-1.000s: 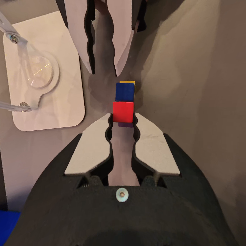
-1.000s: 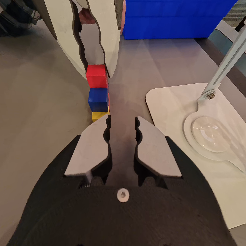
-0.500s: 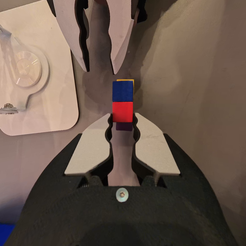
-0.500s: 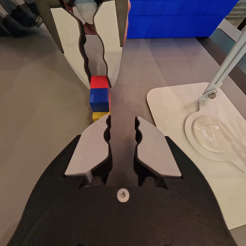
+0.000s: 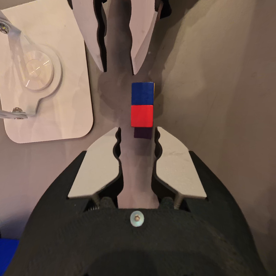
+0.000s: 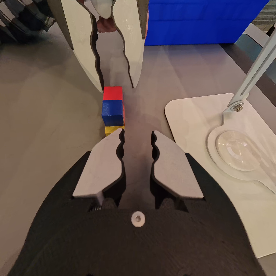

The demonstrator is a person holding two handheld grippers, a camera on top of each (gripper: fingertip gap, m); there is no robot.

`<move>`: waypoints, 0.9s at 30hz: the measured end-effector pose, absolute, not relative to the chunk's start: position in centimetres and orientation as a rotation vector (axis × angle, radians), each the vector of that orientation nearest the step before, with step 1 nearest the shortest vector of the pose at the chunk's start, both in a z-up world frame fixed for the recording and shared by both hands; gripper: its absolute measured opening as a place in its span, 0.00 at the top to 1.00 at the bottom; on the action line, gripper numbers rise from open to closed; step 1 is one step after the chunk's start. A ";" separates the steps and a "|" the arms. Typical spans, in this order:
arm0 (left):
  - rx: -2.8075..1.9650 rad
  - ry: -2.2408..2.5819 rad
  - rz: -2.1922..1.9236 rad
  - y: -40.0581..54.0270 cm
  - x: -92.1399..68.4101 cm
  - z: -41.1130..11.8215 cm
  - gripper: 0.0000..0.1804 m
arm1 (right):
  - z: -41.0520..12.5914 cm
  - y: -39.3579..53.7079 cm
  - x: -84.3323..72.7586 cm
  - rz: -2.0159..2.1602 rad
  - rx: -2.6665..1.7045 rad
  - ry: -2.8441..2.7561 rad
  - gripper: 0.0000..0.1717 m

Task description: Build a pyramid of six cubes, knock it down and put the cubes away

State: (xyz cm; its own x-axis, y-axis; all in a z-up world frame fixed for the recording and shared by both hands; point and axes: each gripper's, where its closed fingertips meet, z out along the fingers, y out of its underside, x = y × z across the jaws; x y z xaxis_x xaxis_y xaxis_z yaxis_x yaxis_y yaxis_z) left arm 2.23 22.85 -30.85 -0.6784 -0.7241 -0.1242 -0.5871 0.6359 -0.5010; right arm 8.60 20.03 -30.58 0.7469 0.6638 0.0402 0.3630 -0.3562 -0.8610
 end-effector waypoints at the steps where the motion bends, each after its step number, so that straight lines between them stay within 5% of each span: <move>1: -1.056 2.543 -0.606 23.1 2.1 -30.8 0.77 | -30.6 20.0 8.6 0.390 -1.980 -0.781 0.80; 16: -1.076 2.468 -0.457 27.7 -0.8 -26.5 0.80 | -30.5 20.0 8.6 0.395 -1.970 -0.780 0.81; 22: -1.320 1.996 -0.296 39.2 -3.7 -19.1 0.81 | -30.5 20.1 8.6 0.402 -1.976 -0.777 0.81; 27: -1.526 1.821 -0.246 47.9 -6.1 -21.3 0.79 | -30.6 20.1 8.6 0.411 -1.980 -0.771 0.82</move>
State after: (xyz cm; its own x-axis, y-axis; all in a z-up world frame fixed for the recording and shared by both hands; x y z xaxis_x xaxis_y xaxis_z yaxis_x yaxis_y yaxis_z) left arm -6.07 47.95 -21.35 -0.0233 -0.9130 -0.4073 -0.7720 0.2753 -0.5729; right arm 8.63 20.15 -30.57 0.7460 0.6656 0.0242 0.3505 -0.3614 -0.8640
